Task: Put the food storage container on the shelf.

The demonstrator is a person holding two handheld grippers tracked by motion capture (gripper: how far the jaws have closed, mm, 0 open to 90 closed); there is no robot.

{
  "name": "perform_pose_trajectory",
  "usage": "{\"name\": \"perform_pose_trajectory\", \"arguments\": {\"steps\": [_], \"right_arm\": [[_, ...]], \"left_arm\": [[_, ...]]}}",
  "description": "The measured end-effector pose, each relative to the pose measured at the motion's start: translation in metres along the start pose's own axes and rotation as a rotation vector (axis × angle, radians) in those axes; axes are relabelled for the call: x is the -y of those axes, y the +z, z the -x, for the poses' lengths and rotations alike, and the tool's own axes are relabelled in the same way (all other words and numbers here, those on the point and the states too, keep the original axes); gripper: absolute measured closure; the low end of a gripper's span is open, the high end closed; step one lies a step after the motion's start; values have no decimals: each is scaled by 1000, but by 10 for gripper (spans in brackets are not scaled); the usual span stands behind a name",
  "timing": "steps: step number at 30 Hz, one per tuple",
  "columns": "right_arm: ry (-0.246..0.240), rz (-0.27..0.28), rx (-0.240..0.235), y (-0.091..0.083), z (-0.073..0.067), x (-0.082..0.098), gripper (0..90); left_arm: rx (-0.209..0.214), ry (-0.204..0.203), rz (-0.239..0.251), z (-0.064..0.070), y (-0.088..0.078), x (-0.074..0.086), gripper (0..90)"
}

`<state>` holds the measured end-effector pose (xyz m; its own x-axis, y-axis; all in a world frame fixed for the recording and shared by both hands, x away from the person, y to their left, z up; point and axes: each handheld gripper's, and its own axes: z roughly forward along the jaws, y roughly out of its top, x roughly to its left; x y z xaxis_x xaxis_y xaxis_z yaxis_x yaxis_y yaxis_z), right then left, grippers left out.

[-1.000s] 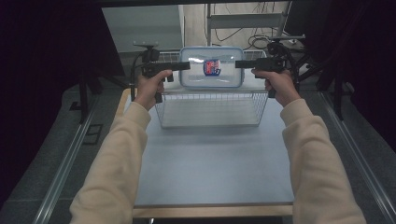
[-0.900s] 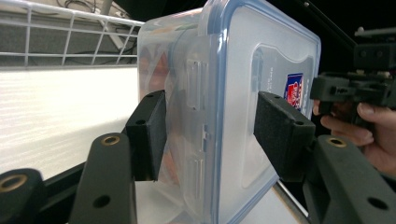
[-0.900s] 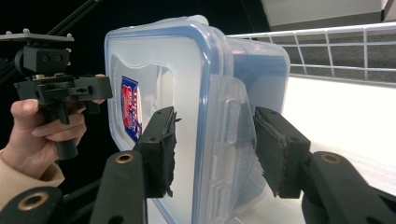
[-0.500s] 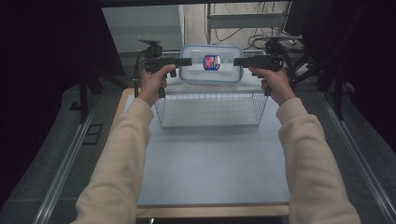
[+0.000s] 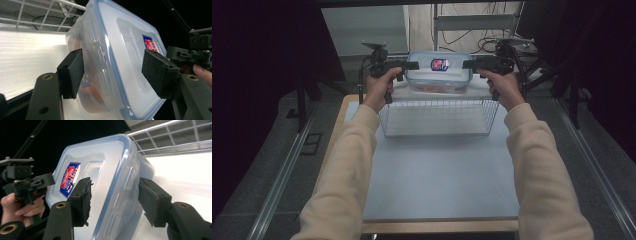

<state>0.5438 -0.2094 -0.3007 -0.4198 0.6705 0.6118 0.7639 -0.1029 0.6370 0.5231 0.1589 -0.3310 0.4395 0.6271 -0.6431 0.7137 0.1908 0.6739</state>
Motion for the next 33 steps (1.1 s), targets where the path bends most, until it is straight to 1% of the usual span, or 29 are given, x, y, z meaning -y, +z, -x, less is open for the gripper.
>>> {"name": "perform_pose_trajectory", "arguments": {"steps": [1,3,4,8,10,12,14,16,18,19,20,23,25,26,28,31,32,33], "right_arm": [[-4,-7,29,1,0,0,422],[-7,-8,38,2,0,0,403],[-12,0,44,3,-1,1,399],[-11,17,55,3,-3,1,391],[-20,48,42,-1,-4,1,387],[-50,71,30,-5,-7,1,382],[-61,70,15,-10,-9,1,376],[-84,73,15,-15,-10,2,368],[-104,79,2,-21,-11,4,365],[-117,84,-5,-24,-12,5,363],[-128,86,-11,-28,-12,7,362],[-163,87,-29,-39,-12,14,355],[-187,83,-37,-45,-12,21,352],[-196,82,-38,-48,-12,24,352],[-217,80,-35,-54,-12,30,350],[-250,62,-26,-59,-13,43,346],[-261,56,-21,-59,-13,47,345],[-270,47,-17,-60,-12,52,342]], "left_arm": [[-2,6,3,0,0,0,365],[-4,5,4,0,0,0,376],[-6,5,6,0,0,0,375],[-7,14,6,1,0,0,372],[-1,30,23,4,-3,0,357],[2,42,58,7,-7,0,354],[10,62,69,12,-11,0,349],[2,84,73,17,-16,2,347],[-5,100,80,20,-23,4,346],[-1,101,86,21,-27,6,345],[5,102,94,23,-31,8,344],[-4,116,104,25,-42,16,342],[-1,126,96,28,-48,23,345],[-3,138,90,30,-51,26,344],[-12,177,86,34,-57,35,343],[-12,221,82,41,-65,49,339],[-16,240,74,42,-67,54,338],[-16,251,67,43,-69,60,337]]}}
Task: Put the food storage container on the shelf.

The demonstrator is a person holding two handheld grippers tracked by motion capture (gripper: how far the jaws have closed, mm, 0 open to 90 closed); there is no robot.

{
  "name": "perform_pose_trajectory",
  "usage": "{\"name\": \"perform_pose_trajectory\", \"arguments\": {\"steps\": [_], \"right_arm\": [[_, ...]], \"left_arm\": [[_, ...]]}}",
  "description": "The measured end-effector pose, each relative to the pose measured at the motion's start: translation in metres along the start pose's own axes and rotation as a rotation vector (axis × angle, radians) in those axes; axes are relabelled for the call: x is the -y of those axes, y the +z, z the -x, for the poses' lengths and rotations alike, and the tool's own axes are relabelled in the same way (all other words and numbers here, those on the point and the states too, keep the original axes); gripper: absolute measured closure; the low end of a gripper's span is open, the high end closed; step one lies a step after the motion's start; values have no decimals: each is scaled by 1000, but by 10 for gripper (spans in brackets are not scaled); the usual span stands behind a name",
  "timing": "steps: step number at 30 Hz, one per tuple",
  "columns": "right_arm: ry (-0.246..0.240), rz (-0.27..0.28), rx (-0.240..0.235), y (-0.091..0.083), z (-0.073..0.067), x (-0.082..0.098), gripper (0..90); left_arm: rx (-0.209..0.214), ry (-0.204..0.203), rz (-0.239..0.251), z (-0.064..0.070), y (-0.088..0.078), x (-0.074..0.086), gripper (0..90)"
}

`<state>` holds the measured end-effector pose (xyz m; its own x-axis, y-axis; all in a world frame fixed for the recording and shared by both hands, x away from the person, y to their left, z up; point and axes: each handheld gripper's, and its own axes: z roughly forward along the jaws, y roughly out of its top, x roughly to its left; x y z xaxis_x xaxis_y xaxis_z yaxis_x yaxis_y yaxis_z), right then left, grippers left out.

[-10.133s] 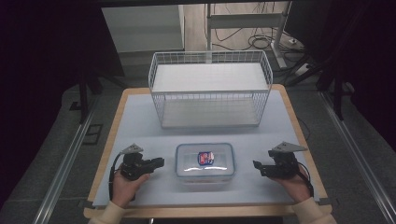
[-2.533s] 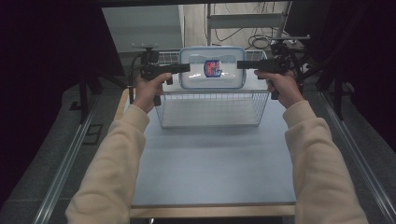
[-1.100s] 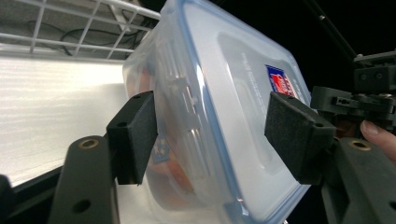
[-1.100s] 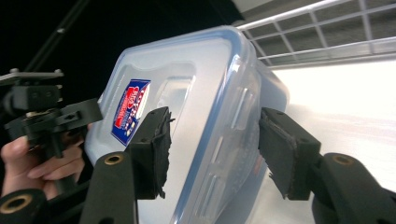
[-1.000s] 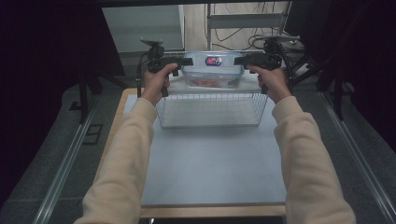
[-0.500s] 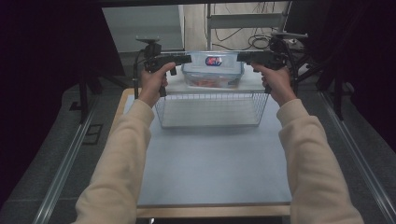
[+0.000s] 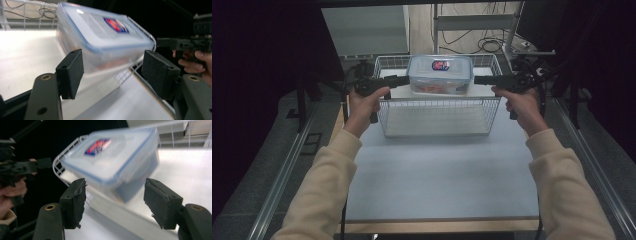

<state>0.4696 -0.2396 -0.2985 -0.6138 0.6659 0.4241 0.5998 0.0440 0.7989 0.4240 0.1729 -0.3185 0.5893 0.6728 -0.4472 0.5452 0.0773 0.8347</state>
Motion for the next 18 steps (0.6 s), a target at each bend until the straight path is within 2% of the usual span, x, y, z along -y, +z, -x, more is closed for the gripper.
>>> {"name": "perform_pose_trajectory", "arguments": {"steps": [3,5,9,13,14,18], "right_arm": [[-24,-17,5,-3,-3,15,334],[-42,-21,-2,-5,-6,25,321],[-77,-30,-13,-11,-12,50,311],[-124,-58,-17,-17,-21,80,297],[-133,-65,-20,-18,-23,88,292],[-155,-93,-32,-19,-23,122,278]], "left_arm": [[22,7,-8,5,-8,16,331],[19,4,-25,9,-12,28,329],[12,32,-50,17,-18,55,321],[-15,58,-30,23,-26,88,327],[-4,60,-41,24,-27,97,325],[-11,71,-69,23,-29,132,318]]}}
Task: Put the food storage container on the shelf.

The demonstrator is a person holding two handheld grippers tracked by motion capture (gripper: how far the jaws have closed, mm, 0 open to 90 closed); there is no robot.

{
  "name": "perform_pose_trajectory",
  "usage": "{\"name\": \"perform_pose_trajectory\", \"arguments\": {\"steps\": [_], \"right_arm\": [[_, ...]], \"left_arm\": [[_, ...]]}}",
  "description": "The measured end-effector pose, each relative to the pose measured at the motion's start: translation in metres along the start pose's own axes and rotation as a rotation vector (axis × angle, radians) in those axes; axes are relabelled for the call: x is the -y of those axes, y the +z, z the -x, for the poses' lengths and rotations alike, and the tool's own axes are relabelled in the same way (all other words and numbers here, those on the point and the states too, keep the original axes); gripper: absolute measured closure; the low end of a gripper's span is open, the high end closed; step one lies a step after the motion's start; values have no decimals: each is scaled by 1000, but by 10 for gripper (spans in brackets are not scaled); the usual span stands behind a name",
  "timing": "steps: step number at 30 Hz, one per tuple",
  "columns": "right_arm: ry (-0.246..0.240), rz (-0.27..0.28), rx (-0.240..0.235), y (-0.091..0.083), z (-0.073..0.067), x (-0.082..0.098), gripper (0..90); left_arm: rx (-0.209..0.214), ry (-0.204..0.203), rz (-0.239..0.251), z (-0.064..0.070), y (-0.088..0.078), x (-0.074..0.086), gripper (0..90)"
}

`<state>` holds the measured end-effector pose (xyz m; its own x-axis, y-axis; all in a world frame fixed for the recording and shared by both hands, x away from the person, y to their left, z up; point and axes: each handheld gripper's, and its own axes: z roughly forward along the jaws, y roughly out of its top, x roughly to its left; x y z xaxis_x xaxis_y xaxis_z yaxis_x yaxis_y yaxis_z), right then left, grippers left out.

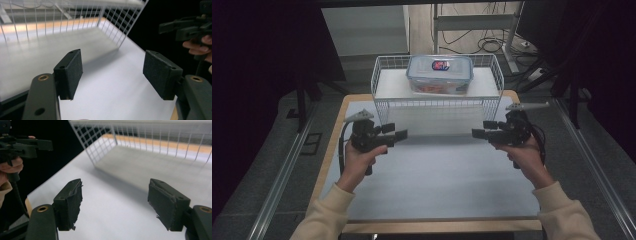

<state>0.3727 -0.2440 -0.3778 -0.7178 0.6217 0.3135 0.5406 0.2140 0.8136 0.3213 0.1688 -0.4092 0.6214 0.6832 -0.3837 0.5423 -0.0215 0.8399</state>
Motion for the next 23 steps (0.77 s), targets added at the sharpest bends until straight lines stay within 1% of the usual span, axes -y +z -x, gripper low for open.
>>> {"name": "perform_pose_trajectory", "arguments": {"steps": [3,5,8,10,11,13,15,19,21,23], "right_arm": [[3,-16,-16,3,0,22,268],[0,-36,-20,6,0,36,259],[-9,-59,-13,11,-1,53,246],[-15,-71,-12,15,-1,62,239],[-17,-76,-10,16,0,65,236],[-18,-74,-7,19,0,70,231],[-21,-78,-2,18,0,71,220],[-37,-40,-3,10,-2,68,203],[-64,-20,11,6,-3,68,174],[-87,-10,46,4,-3,71,143]], "left_arm": [[12,-14,-21,-1,2,22,315],[26,-32,-33,-3,5,34,311],[22,-35,-58,-5,10,49,304],[19,-44,-79,-6,15,56,303],[17,-46,-95,-7,17,58,297],[11,-50,-92,-7,18,60,291],[4,-47,-83,-8,17,59,290],[-3,-46,-75,-10,16,58,290],[1,-52,-81,-11,17,59,284],[3,-59,-91,-15,17,60,270]]}}
